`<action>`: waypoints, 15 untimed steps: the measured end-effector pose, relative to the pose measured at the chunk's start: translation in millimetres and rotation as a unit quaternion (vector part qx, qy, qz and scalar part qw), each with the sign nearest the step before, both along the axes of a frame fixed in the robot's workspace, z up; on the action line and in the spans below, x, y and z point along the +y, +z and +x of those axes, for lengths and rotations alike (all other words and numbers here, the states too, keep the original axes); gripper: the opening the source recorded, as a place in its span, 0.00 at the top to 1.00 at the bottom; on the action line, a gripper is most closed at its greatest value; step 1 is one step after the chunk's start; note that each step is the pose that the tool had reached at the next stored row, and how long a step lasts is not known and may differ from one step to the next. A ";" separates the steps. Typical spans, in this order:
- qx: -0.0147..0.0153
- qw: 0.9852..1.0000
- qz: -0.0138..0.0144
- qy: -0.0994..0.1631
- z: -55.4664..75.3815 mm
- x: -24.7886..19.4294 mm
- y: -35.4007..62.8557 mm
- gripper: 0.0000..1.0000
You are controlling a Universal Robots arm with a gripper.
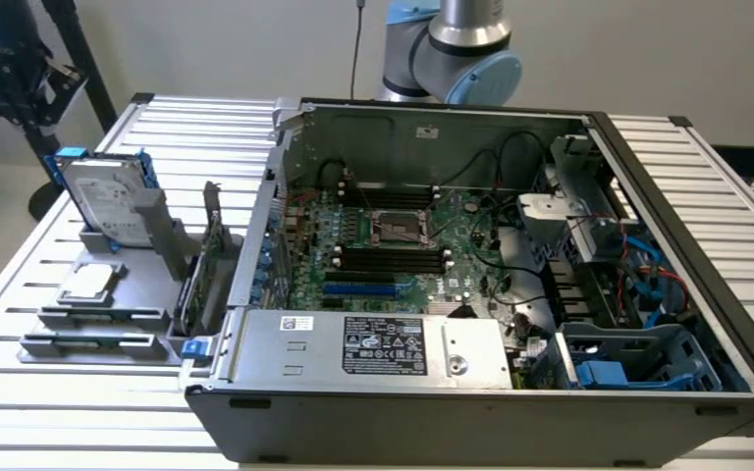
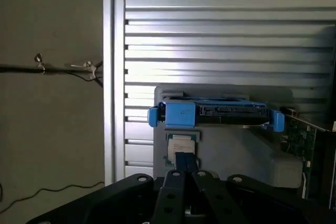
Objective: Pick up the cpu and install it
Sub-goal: 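Reach for the cpu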
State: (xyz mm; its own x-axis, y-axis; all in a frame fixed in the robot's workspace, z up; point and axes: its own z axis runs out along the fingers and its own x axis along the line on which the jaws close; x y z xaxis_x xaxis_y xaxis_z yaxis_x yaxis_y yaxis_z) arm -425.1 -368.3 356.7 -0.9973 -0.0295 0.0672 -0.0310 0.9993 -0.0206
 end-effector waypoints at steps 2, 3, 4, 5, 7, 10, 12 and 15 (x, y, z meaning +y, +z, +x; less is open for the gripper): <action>-0.003 1.000 -0.001 0.013 0.0 0.0 0.2 0.89; -0.006 1.000 -0.001 0.019 0.1 0.0 0.2 0.89; -0.008 1.000 -0.002 0.024 0.0 -0.2 0.1 0.89; -0.011 1.000 -0.002 0.029 0.0 -0.4 0.0 0.89; -0.017 0.999 -0.002 0.035 -0.2 -1.6 0.1 0.89; -0.018 0.999 -0.002 0.037 -0.5 -1.7 0.0 0.89; -0.018 0.999 -0.002 0.037 -0.5 -1.7 0.1 0.89; -0.018 0.999 -0.002 0.038 -0.5 -1.7 0.1 0.89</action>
State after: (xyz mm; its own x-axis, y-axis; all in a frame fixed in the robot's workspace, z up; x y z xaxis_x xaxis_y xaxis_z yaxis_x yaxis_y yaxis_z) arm -425.5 -370.1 356.8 -0.9940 -0.1047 0.0314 -0.1055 0.9940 -0.0277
